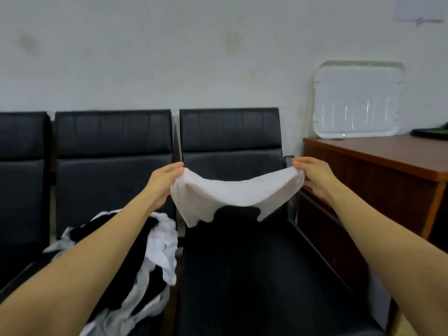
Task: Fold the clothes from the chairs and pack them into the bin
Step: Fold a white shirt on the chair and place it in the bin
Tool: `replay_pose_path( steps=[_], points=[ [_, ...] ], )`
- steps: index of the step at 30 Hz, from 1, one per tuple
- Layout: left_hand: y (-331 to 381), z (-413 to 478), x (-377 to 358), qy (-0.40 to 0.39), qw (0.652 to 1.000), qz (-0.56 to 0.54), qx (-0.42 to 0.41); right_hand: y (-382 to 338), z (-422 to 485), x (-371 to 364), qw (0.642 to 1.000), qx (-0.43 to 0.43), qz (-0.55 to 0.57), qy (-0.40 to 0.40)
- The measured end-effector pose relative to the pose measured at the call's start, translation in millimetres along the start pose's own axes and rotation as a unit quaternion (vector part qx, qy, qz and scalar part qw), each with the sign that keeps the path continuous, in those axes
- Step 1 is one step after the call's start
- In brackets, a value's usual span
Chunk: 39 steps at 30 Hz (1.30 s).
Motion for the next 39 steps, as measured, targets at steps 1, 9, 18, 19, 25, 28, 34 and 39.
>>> replay_pose_path(
  steps=[1,9,18,19,25,28,34,39],
  points=[
    [-21.9,-12.7,3.7,-0.002,1.0,0.018,0.017,18.1,-9.1,5.2,0.999,-0.006,-0.041,0.0],
    [-205.4,-157.2,18.4,-0.063,0.96,0.18,0.206,211.0,-126.3,69.8,0.954,-0.152,-0.255,-0.042],
    [-230.8,-207.8,36.1,-0.074,0.92,0.329,0.198,241.3,-179.3,98.6,0.878,-0.097,-0.455,-0.108],
    [-232.3,-211.1,37.3,-0.088,0.912,0.344,0.206,242.4,-180.5,96.8,0.86,-0.095,-0.486,-0.118],
    [-230.6,-213.8,31.9,-0.107,0.87,0.465,0.127,227.8,-189.0,65.0,0.784,0.028,-0.608,-0.122],
    [-220.0,-209.7,4.7,-0.114,0.856,0.505,0.015,224.9,-189.2,36.7,0.82,0.086,-0.544,-0.156],
    [-229.3,-184.4,-42.7,-0.19,0.796,0.575,0.024,243.4,-163.4,-5.7,0.784,0.028,-0.573,-0.238],
    [-242.2,-101.8,-66.1,-0.125,0.88,0.446,0.108,235.6,-98.4,-49.2,0.845,0.018,-0.507,-0.168]
  ],
)
Point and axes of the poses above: each hand's wrist, its own z-axis towards the middle knuckle, its own x-axis out of the back of the hand, y = z × x, the point moved 6 cm from there along z, towards the middle knuckle, and after that the axes turned 5 degrees about y, right-handed, at the moved point
